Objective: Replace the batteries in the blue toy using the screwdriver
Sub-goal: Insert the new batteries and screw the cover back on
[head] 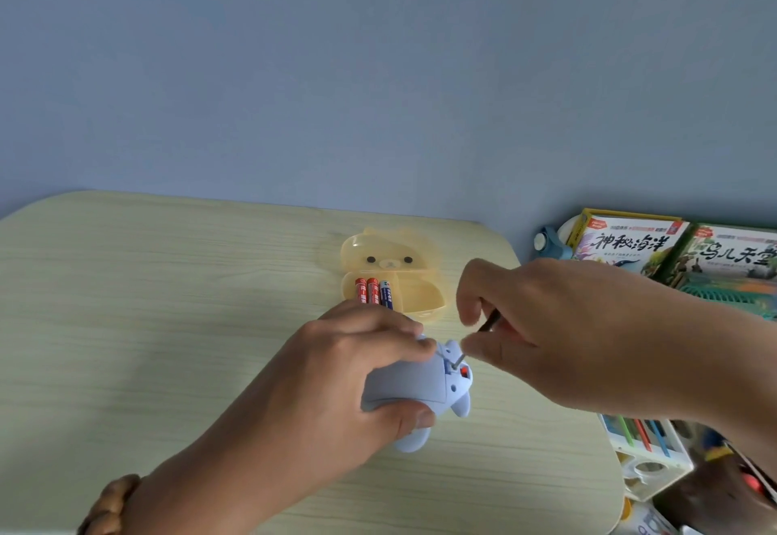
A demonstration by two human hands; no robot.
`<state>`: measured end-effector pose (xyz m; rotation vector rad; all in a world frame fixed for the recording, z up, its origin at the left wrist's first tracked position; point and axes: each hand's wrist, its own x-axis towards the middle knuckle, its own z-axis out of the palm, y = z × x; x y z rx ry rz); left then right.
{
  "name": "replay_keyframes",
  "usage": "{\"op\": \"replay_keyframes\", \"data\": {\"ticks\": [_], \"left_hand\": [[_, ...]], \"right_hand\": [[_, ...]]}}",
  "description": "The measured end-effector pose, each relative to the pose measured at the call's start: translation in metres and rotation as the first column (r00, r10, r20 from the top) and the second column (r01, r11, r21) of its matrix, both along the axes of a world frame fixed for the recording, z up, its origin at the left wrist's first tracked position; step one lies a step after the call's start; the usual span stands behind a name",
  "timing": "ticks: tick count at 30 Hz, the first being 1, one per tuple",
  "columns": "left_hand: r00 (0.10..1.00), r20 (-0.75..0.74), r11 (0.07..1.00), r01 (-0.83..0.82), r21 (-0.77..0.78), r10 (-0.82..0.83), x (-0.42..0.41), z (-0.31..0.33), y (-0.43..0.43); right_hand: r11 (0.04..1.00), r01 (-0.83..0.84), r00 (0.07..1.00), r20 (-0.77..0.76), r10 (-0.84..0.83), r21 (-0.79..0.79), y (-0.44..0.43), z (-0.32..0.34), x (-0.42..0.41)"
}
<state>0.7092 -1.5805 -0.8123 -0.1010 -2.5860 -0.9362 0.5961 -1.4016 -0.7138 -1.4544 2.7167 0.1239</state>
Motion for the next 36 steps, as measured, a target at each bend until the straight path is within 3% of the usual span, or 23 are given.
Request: {"op": "replay_keyframes", "data": {"ticks": [5,8,15,22,29,34,36], "left_hand": [[1.000,0.011,1.000,-0.001,-0.011,0.001,0.001,0.000,0.000],[1.000,0.020,0.999,0.006,-0.041,-0.005,0.001,0.001,0.002],[1.000,0.004,1.000,-0.012,0.013,0.012,0.002,0.002,0.001],[1.000,0.022,1.000,-0.010,-0.015,0.010,0.001,0.005,0.002],[0.999,0.023,0.999,-0.029,0.018,0.028,0.001,0.003,-0.001],[1.000,0.024,1.000,-0.011,-0.018,0.012,0.001,0.004,0.002],[1.000,0.022,1.000,-0.016,-0.008,0.016,0.001,0.004,0.001]], "right_hand": [[0.999,-0.003,0.999,-0.032,0.002,-0.047,-0.006,-0.001,-0.002],[0.997,-0.070,0.992,-0.107,0.071,0.017,-0.009,-0.006,-0.002],[0.999,-0.033,0.999,0.032,0.033,-0.001,-0.001,-0.002,-0.004],[1.000,-0.024,0.995,-0.095,0.025,0.012,-0.005,-0.010,-0.006],[0.998,-0.018,1.000,0.016,0.019,-0.059,0.005,-0.008,-0.002],[0.999,-0.020,0.993,-0.120,0.015,-0.041,-0.002,-0.011,-0.003],[1.000,-0.001,0.997,-0.080,-0.001,-0.031,0.000,-0.010,-0.003]]}}
